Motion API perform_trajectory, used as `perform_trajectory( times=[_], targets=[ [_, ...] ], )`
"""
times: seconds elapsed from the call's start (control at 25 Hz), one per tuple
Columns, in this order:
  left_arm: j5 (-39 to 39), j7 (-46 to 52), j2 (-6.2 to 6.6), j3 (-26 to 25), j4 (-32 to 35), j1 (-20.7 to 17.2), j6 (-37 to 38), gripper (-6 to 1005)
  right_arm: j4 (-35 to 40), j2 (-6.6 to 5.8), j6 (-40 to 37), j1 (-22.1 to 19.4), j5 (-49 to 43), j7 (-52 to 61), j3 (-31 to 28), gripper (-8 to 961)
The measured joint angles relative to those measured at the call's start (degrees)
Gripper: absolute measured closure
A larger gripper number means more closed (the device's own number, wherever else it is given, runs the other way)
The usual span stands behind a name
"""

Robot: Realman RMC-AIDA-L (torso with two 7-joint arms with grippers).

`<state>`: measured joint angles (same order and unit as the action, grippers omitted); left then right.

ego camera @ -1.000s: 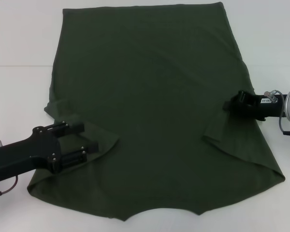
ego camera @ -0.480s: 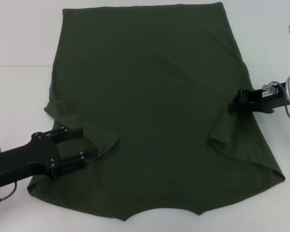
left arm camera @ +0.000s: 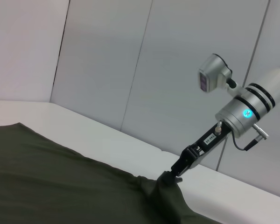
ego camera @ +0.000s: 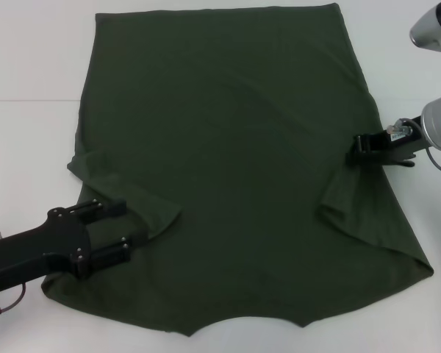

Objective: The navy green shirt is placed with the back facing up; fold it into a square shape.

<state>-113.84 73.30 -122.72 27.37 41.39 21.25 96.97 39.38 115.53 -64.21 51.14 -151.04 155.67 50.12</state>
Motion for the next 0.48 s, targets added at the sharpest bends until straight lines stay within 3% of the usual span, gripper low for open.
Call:
perform_trajectory(
  times=[0.48],
  targets=[
    [-0.33, 0.0, -0.26, 0.28, 0.0, -0.25, -0.03, 299, 0.1, 0.64, 0.03, 1.85, -0.34, -0.13, 2.23, 914]
  ],
)
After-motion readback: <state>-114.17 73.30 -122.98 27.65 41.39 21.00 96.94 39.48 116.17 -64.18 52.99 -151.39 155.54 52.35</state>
